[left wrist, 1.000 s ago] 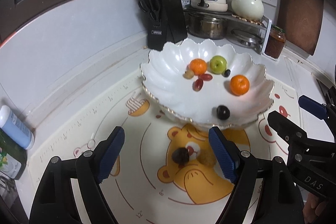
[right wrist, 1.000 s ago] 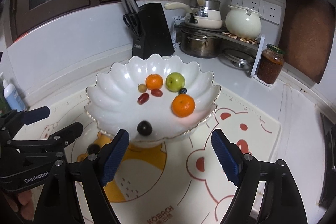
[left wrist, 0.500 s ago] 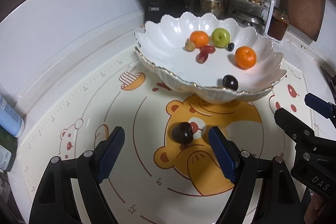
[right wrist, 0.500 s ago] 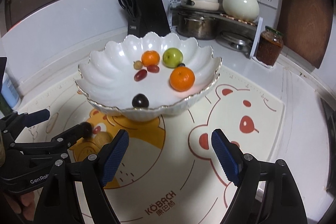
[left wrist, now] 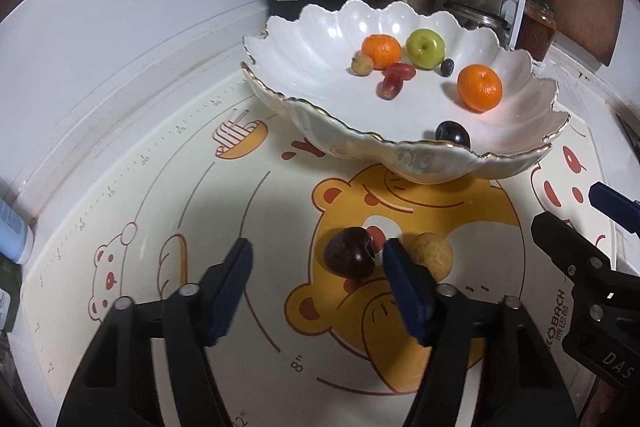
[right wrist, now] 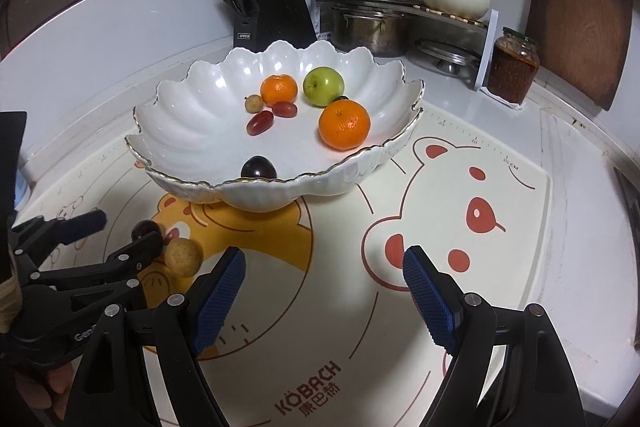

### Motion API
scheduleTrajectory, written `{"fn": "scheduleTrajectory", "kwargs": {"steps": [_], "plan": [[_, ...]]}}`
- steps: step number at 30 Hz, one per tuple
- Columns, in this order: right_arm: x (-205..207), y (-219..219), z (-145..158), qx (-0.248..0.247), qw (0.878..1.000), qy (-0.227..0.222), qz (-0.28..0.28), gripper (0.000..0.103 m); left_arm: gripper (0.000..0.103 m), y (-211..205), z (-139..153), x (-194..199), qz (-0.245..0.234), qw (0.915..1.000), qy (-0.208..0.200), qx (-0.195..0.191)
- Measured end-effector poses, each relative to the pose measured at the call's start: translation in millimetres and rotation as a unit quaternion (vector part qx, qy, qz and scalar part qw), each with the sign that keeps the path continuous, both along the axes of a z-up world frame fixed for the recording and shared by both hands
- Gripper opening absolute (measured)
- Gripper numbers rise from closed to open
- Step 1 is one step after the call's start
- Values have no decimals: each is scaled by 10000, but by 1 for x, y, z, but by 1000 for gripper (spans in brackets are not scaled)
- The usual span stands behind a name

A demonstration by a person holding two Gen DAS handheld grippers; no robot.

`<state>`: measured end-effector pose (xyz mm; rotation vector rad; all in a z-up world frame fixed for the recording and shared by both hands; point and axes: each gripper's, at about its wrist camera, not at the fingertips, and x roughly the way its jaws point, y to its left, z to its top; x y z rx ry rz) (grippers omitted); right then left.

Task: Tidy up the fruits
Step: 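Close the left tool on the dark grape on the mat, then move the right tool to the brown round fruit and close on it while the left tool holds the grape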

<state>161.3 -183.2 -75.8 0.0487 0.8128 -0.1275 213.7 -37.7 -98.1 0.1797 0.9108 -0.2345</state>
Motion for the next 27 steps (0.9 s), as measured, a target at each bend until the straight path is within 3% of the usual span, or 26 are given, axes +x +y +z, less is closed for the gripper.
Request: {"fn": "scheduleTrajectory", "kwargs": {"steps": [3, 15, 27], "plan": [[2, -1, -1, 21, 10000, 13, -8, 82, 57, -3, -3, 2, -46, 10000, -7, 34], [4, -5, -4, 223, 9997, 10, -13, 82, 27, -11, -7, 0, -220, 9996, 98, -179], [3, 17, 0, 206, 9992, -63, 349, 82, 27, 22, 4, -14, 153, 9997, 3, -196]]}}
